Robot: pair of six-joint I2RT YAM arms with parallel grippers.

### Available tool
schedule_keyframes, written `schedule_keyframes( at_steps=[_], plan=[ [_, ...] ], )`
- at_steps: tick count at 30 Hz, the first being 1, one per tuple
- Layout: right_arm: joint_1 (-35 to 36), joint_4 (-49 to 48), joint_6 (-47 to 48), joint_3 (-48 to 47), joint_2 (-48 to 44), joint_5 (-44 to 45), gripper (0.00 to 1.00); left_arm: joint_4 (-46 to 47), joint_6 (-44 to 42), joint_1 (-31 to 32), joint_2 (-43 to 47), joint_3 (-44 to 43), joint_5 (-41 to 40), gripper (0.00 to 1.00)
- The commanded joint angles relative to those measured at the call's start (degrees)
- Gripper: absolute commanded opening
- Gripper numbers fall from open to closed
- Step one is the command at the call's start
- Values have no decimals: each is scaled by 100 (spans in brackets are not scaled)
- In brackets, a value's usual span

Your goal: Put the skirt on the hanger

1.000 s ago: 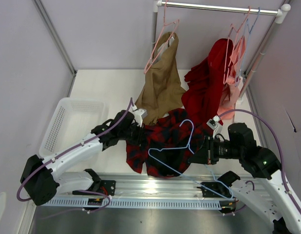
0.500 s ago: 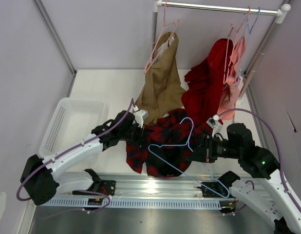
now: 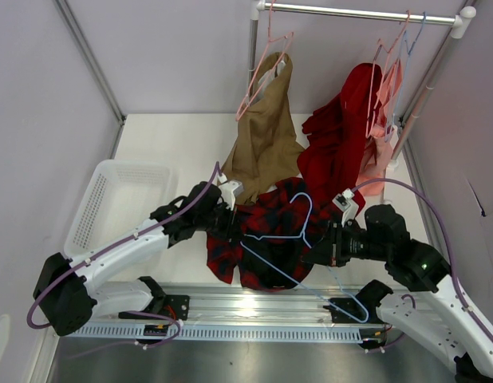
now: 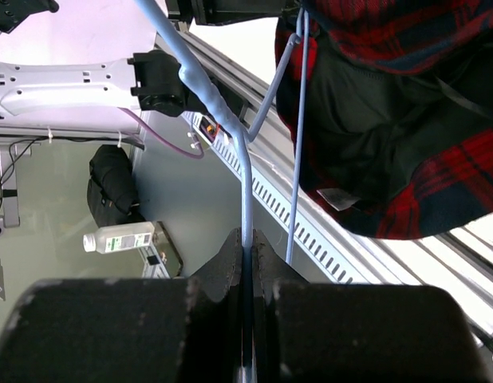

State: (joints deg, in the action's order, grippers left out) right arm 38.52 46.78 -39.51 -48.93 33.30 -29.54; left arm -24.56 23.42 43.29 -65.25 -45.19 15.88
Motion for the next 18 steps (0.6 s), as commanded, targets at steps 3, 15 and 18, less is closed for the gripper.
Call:
schedule_keyframes(
  at_steps=[3, 15, 18],
  plan=[
    [147, -679, -145, 111, -139, 281, 0, 74, -74, 48, 118, -7, 108, 8],
    [322, -1470, -119, 718, -210, 273, 0, -163, -83, 48, 303, -113, 3, 8],
    [358, -1655, -58, 867, -271, 265, 0, -242, -83, 48, 364, -131, -32, 8]
  ],
)
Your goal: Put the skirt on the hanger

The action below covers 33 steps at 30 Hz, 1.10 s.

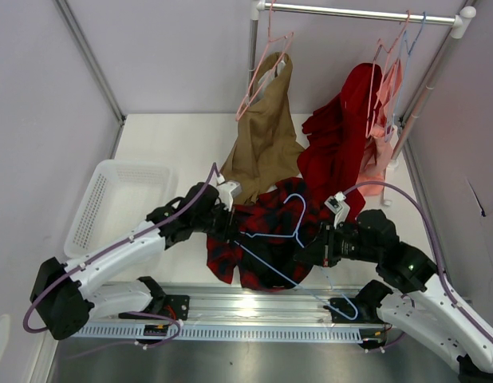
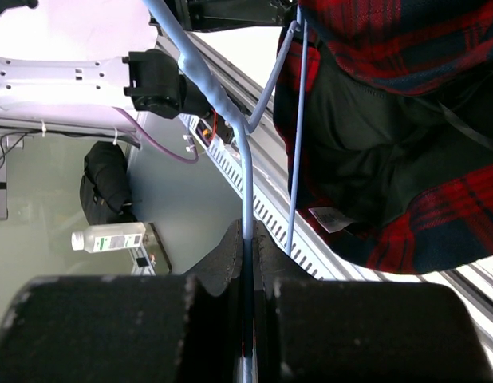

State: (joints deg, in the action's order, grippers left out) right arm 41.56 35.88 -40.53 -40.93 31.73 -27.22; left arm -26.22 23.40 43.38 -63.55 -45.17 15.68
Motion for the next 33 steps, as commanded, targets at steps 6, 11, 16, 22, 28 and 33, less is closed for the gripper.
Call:
schedule_keyframes(
  at_steps=[6, 11, 16, 22, 28, 33],
  plan=[
    [71, -968, 142, 410, -272, -64, 0, -217, -90, 39, 264, -229, -100, 8],
    [63, -1345, 186, 726, -377, -143, 0, -340, -90, 48, 343, -308, -171, 8],
    [71, -1644, 239, 990, -448, -230, 0, -533, -64, 48, 475, -554, -337, 10],
    [71, -1926, 283, 1227, -544, -310, 0, -630, -28, 57, 624, -756, -522, 20],
    [71, -2199, 423, 1333, -492, -363, 0, -499, 7, 136, 660, -765, -557, 38],
    [63, -2436, 582, 1403, -150, -354, 0, -358, -11, 241, 625, -757, -662, 48]
  ],
)
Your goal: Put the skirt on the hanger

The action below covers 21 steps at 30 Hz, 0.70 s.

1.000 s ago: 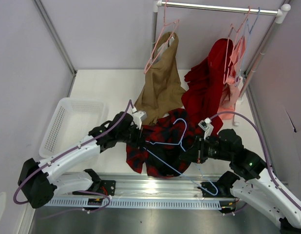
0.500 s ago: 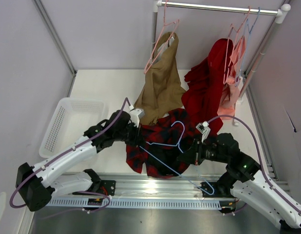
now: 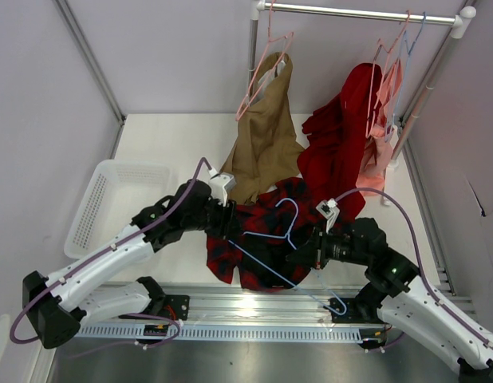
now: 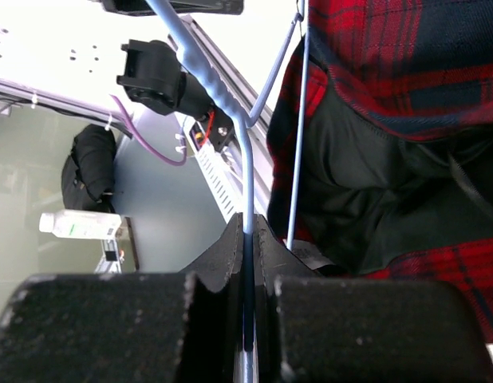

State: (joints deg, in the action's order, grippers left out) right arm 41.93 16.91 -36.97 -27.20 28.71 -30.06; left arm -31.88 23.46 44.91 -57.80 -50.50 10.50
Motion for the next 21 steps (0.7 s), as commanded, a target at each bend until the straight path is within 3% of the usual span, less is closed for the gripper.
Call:
schedule_keyframes(
  at_steps=[1, 11, 21],
  plan=[
    [34, -644, 269, 57, 205, -78, 0, 252, -17, 115, 32, -197, -206, 49],
    [34, -1181, 550, 189, 811, -158, 0, 797, 71, 519, -56, -241, -496, 62],
    [25, -1427, 709, 189, 1128, -8, 0, 1429, 202, 1125, -258, -241, -918, 67]
  ],
)
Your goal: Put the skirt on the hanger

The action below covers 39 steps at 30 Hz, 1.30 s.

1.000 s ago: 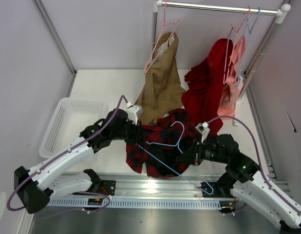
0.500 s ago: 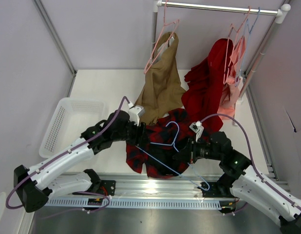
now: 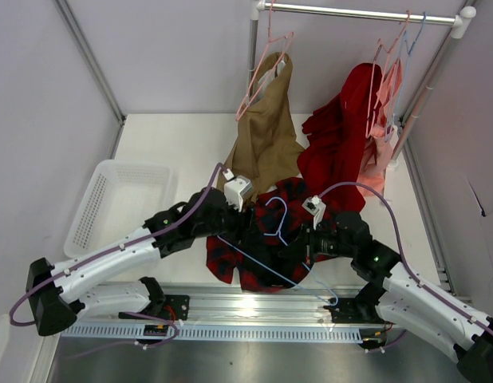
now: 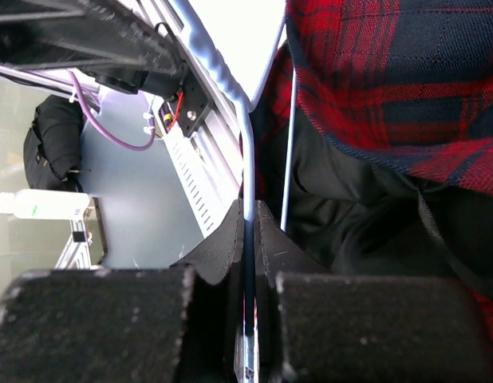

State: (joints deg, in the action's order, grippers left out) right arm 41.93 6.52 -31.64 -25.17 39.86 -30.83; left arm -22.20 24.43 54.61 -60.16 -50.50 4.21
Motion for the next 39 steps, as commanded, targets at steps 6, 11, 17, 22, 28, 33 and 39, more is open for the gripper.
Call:
schedule_keyframes(
  at_steps=[6, 11, 17, 22, 28, 33, 39],
  plan=[
    [34, -310, 237, -41, 57, 138, 0, 892, 256, 313, -74, -197, -315, 69],
    [34, -283, 281, -58, 84, 165, 0, 1243, 352, 480, -355, -162, -385, 69],
    [34, -266, 325, -67, 163, 182, 0, 1560, 396, 647, -786, -276, -702, 69],
    [34, -195, 369, -102, 163, 226, 0, 1675, 458, 648, -1006, -390, -842, 68],
    [34, -37, 465, -173, 163, 270, 0, 1771, 546, 665, -1217, -408, -887, 60],
    [34, 7, 509, -216, 224, 297, 0, 1798, 572, 691, -1287, -426, -860, 57],
    [34, -28, 536, -217, 295, 305, 0, 1833, 599, 691, -1375, -461, -773, 47]
  ],
)
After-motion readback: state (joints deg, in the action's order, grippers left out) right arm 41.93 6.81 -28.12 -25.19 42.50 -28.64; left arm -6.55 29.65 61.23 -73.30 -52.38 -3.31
